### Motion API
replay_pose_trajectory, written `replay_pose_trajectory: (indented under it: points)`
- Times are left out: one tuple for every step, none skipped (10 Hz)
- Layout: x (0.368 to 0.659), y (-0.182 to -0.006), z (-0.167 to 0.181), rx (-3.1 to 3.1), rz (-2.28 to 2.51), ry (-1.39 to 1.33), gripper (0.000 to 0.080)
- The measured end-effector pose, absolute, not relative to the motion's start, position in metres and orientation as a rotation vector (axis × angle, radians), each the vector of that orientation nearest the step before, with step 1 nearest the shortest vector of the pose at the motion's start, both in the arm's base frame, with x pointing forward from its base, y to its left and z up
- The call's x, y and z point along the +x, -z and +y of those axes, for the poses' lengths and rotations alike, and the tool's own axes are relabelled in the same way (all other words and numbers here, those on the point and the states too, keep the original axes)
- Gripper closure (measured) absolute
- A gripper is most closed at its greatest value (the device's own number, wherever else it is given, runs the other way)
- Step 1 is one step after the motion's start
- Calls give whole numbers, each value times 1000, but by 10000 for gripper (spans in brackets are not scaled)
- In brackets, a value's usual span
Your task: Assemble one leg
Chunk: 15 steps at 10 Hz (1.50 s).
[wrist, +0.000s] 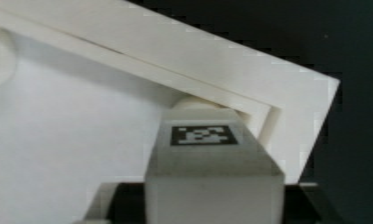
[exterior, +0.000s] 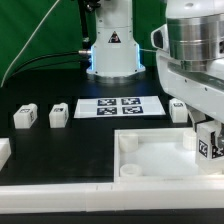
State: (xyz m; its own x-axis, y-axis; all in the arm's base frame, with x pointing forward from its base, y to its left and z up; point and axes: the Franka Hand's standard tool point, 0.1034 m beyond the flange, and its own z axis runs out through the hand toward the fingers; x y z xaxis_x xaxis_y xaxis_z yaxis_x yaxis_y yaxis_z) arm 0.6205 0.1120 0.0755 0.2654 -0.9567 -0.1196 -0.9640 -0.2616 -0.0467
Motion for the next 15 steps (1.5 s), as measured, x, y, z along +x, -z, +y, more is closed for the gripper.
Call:
replay_pose_trajectory:
  points:
    - [620,-75,112,-2270,2001,-123,506]
    - [620,-75,113,-2147,2132,-139,506]
    - [620,-75,114,-2062,2218,-147,506]
    - [621,-76,114,-1956,2310,-158,506]
    - [621,-75,114,-1964,2303,-158,487]
    - [620,-75,115,-1998,2272,-156,487]
    - [620,-75,115,-2047,2225,-152,302]
    - [620,-75,115,-2045,2226,-153,200]
    - [620,-75,115,-2112,2163,-149,200]
    - [620,-74,114,-2288,1967,-133,160]
    - [619,-73,113,-2399,1824,-122,152]
    - [619,-73,113,-2496,1682,-112,152]
    - [619,-74,114,-2592,1528,-101,152]
    - [620,-74,114,-2683,1357,-86,151]
    - [620,-74,114,-2738,1237,-77,151]
